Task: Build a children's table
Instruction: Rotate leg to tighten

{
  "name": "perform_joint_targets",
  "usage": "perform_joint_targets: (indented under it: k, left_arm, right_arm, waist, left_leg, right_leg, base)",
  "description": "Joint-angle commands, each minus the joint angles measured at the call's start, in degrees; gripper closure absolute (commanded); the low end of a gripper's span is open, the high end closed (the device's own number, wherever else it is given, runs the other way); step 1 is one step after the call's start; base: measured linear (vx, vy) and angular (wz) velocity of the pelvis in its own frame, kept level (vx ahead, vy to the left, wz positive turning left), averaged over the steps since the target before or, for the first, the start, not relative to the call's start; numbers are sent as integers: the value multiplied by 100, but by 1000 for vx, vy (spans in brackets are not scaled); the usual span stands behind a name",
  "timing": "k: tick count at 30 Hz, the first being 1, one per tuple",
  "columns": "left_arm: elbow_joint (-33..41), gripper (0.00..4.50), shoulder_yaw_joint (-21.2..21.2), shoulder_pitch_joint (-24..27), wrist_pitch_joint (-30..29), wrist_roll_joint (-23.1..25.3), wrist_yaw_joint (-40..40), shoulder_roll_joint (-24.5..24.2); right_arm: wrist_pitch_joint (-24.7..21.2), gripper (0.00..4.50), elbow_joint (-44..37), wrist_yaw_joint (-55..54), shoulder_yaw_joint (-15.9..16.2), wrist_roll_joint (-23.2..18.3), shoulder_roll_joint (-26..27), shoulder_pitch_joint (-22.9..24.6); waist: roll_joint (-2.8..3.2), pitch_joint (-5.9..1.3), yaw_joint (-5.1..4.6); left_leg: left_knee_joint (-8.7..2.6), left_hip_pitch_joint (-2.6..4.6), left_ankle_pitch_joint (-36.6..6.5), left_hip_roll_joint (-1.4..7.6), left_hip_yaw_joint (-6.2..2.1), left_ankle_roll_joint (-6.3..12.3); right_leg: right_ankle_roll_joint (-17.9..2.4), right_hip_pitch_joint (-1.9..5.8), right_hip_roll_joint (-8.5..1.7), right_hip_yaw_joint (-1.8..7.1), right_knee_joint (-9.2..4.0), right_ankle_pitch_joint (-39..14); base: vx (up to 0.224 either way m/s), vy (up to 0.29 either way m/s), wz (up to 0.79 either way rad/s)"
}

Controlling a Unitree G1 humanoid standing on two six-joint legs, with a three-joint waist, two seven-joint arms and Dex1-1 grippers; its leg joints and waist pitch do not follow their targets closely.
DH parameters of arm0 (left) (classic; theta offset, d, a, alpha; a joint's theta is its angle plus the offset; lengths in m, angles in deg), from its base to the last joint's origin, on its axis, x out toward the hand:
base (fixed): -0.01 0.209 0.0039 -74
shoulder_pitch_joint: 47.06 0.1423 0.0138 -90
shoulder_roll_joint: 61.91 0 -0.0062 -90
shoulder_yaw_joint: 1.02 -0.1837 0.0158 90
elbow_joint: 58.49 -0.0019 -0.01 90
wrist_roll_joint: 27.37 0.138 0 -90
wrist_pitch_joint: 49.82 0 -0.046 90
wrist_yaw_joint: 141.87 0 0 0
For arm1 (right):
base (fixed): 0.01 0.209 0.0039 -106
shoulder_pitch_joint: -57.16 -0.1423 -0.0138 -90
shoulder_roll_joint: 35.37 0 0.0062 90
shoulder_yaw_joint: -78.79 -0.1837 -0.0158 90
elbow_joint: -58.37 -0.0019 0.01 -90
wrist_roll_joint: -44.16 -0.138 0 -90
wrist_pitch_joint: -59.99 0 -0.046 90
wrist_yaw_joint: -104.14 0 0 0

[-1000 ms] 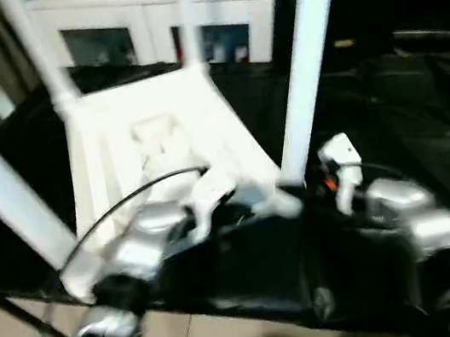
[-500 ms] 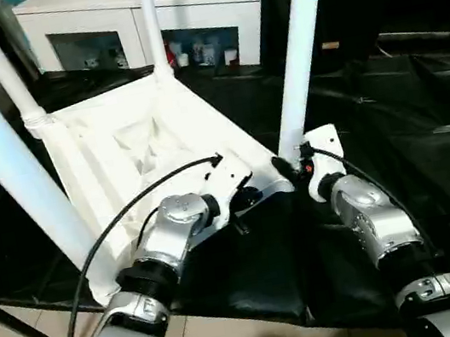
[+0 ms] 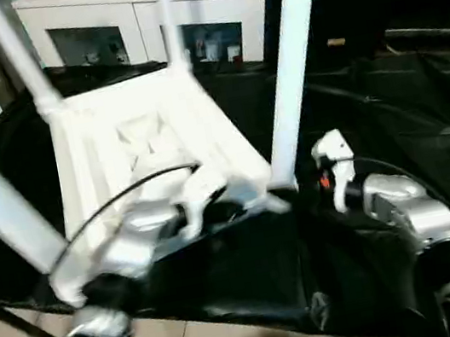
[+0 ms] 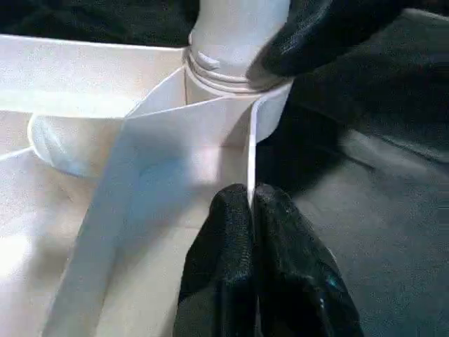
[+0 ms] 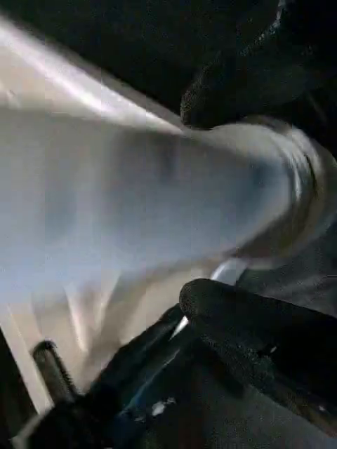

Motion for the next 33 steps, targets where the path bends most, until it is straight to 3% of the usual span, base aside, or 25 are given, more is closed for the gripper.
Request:
perform_joint_targets:
  k: [1, 3, 4, 6, 9, 15, 19, 23, 28, 31, 33]
  left_arm:
    - [384, 450, -26, 75, -45, -437, -408, 44]
    - [505, 450, -24, 139, -109, -499, -519, -27]
    - [545, 450, -17, 161, -133, -522, -546, -44]
    - [606, 450, 5, 210, -151, -542, -553, -70]
    - [689, 450, 38, 264, -201, -546, -586, -90]
    - [735, 450, 54, 303, -252, -543, -616, -113]
    - [761, 450, 43, 313, -288, -560, -607, -131]
    - [786, 450, 52, 332, -318, -563, -587, -115]
    - [499, 450, 149, 176, -212, -341, 64, 105]
    - [56, 450, 184, -89, -95, -50, 802, 329]
    - [-93, 450, 181, -197, -111, 63, 1105, 426]
  right_arm:
    - [-100, 78, -187, 383, 47, -129, -151, 31]
    - [-101, 78, -221, 612, 74, -172, -239, 43]
    - [-93, 103, -225, 680, 85, -184, -266, 46]
    - [-57, 110, -243, 876, 143, -219, -323, 73]
    - [-59, 140, -261, 1026, 195, -222, -356, 96]
    - [-19, 171, -225, 1179, 239, -188, -401, 108]
    - [-22, 208, -225, 1237, 253, -202, -435, 128]
    - [-22, 216, -239, 1215, 244, -206, -385, 197]
    - [43, 227, -11, 352, 111, -94, -32, 220]
    - [164, 231, 378, -922, 27, 263, 376, 139]
    - [157, 237, 467, -1391, -24, 354, 550, 123]
  waist:
    - [-60, -396, 37]
    - [-66, -393, 103]
    - [-55, -384, 126]
    - [-90, -376, 127]
    - [-85, -378, 128]
    - [-78, -393, 129]
    - [-78, -391, 130]
    - [-81, -391, 129]
    - [-81, -385, 116]
    - [-90, -357, 48]
    - [-102, -353, 17]
  left_leg:
    - [-347, 38, -865, 155, -11, 498]
    - [-342, 36, -841, 162, 1, 503]
    - [-342, 59, -894, 163, 12, 485]
    - [-349, 47, -965, 158, 9, 441]
    - [-351, 50, -996, 150, 2, 390]
    - [-336, 41, -850, 138, 3, 421]
    - [-337, 50, -891, 141, 2, 418]
    - [-336, 44, -882, 138, -1, 420]
    - [-339, 51, -942, 137, -2, 390]
    - [-370, 55, -1169, 100, -24, 146]
    - [-379, 49, -1241, 85, -37, 107]
  right_leg:
    - [-1455, 353, -347, 246, -358, -734]
    - [-1428, 356, -348, 245, -344, -775]
    - [-1405, 328, -344, 249, -360, -883]
    - [-1342, 336, -345, 249, -372, -1030]
    - [-1247, 330, -354, 254, -387, -1239]
    - [-1278, 336, -340, 252, -367, -1012]
    - [-1265, 335, -344, 250, -374, -1100]
    - [-1249, 335, -340, 249, -375, -1117]
    - [-1239, 319, -347, 252, -385, -1181]
    - [-953, 318, -354, 238, -472, -1948]
    - [-822, 324, -353, 225, -502, -2228]
  base:
    - [0, 0, 0]
    - [0, 0, 0]
    - [0, 0, 0]
    - [0, 0, 0]
    - [0, 0, 0]
    - [0, 0, 0]
    - [0, 0, 0]
    - [0, 0, 0]
    - [0, 0, 0]
    - [0, 0, 0]
    - [0, 0, 0]
